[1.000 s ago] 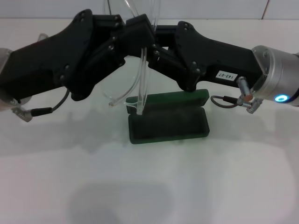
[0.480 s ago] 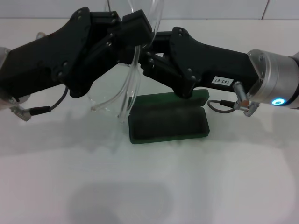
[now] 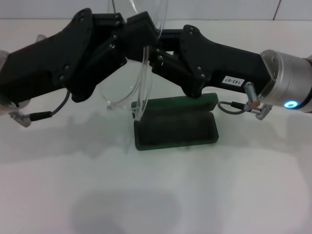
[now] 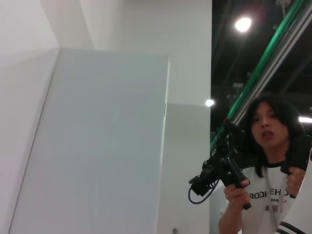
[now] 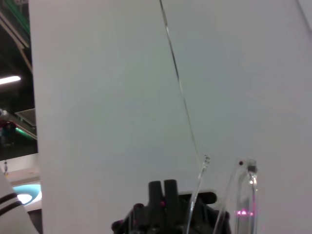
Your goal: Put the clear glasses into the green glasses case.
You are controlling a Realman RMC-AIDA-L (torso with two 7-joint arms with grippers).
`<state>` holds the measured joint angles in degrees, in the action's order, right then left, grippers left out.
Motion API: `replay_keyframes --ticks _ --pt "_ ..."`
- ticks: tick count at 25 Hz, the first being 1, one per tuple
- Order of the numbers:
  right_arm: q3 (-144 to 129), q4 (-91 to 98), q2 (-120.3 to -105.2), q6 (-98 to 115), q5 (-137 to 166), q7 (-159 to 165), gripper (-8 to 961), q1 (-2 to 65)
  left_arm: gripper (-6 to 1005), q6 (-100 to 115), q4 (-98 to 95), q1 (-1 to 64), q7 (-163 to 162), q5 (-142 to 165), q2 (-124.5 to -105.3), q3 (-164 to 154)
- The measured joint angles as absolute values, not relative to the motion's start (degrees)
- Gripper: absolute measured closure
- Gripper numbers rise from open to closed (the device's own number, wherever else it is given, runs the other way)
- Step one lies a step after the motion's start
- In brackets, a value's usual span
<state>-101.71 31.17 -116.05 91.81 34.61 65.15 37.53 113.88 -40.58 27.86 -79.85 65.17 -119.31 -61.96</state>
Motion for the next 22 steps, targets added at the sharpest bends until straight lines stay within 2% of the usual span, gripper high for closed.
replay_keyframes --ticks 22 --pt "-102.1 31.9 -116.07 84.0 37.0 65.2 841 38.7 949 108.8 -41.0 27.1 -78.1 68.7 -119.20 -59.4"
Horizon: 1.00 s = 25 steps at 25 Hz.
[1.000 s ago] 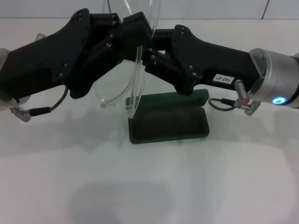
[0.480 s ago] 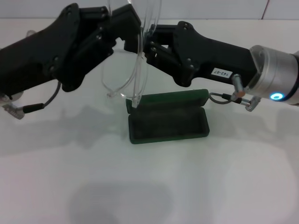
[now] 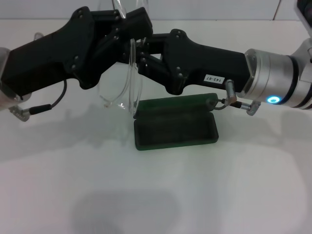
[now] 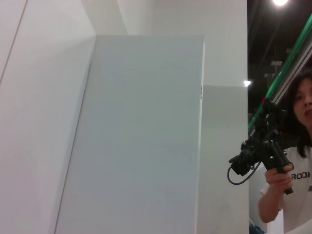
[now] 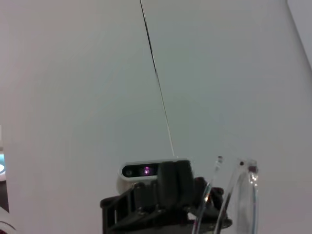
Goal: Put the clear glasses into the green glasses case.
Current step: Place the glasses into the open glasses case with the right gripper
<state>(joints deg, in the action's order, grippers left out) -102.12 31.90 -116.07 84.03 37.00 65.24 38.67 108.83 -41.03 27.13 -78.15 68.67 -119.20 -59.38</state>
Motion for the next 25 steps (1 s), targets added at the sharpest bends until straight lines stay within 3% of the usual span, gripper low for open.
replay_keyframes --ticks 25 --pt "-102.3 32.8 -116.04 83.9 37.7 65.3 840 38.5 949 106.0 -40.6 26.7 -76.7 69.5 -119.00 -59.2"
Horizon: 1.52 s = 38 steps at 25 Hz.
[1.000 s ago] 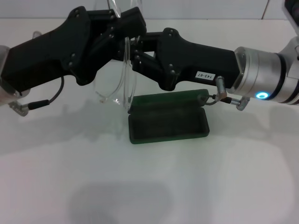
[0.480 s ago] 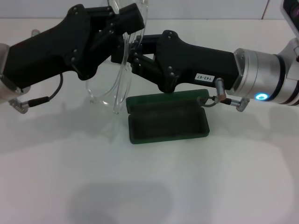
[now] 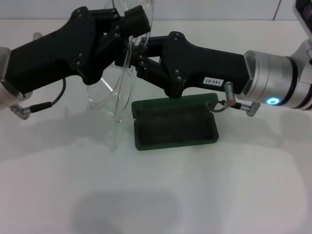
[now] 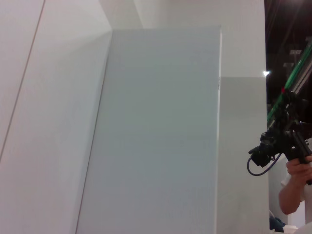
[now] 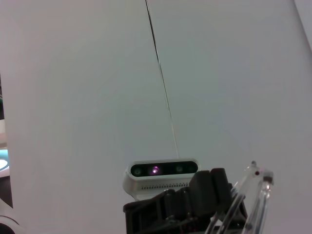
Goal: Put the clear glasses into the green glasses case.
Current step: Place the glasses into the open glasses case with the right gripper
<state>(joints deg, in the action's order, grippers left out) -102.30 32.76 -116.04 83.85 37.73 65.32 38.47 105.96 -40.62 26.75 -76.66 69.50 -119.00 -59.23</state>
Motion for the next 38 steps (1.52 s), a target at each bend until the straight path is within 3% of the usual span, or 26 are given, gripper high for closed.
replay_keyframes --ticks 11,22,29,38 --pt "-102.3 32.9 -116.11 81.4 37.9 64.9 841 38.3 949 107.6 -41.1 26.4 -77.0 69.6 -118.57 -59.3" --pt "-96.6 36.2 -115.31 79.3 46.0 66.5 842 37.5 949 114.0 -48.2 18.6 -81.9 65.6 -115.17 -55.8" --pt "-86.8 58.9 -115.11 78.5 75.5 83.0 844 33.2 949 114.4 -45.8 15.5 -83.4 67.5 -111.42 -54.0" --pt "-81.1 88.7 -115.29 85.6 112.9 117.7 844 36.3 949 114.3 -43.8 14.5 -82.9 75.1 -110.98 -43.4"
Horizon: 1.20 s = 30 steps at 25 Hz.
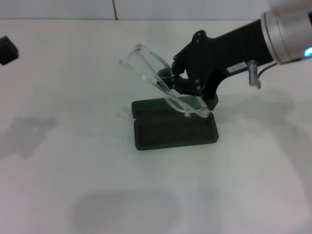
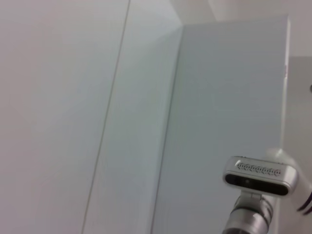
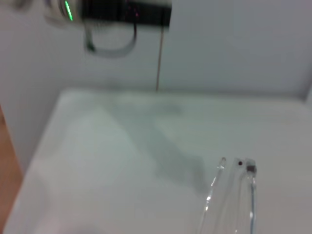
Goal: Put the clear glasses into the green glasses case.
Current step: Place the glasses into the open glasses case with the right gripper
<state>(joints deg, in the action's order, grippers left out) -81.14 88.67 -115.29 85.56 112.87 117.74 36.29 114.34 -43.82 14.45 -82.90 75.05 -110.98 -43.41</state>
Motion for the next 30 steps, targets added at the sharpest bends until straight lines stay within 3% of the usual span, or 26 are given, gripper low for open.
replay_keyframes --ticks 7,13,26,30 --pt "-81.9 87.9 -115.64 96.9 126.3 130.5 844 49.6 949 114.0 -43.4 16.5 -82.2 82.0 -110.92 -42.4" --pt "-90.2 83.9 -115.94 98.4 134.2 133.3 843 56.1 949 112.9 -43.4 17.5 -81.7 85.3 -111.52 -42.3" --pt "-104.0 79.7 -116.20 92.9 142.7 133.2 843 56.8 949 112.4 -42.8 16.1 -81.3 85.8 -111.60 -39.9" --pt "-106.7 79.0 -116.19 89.8 143.2 133.4 843 56.8 949 112.6 -42.8 15.2 -81.3 85.8 -110.87 -39.9"
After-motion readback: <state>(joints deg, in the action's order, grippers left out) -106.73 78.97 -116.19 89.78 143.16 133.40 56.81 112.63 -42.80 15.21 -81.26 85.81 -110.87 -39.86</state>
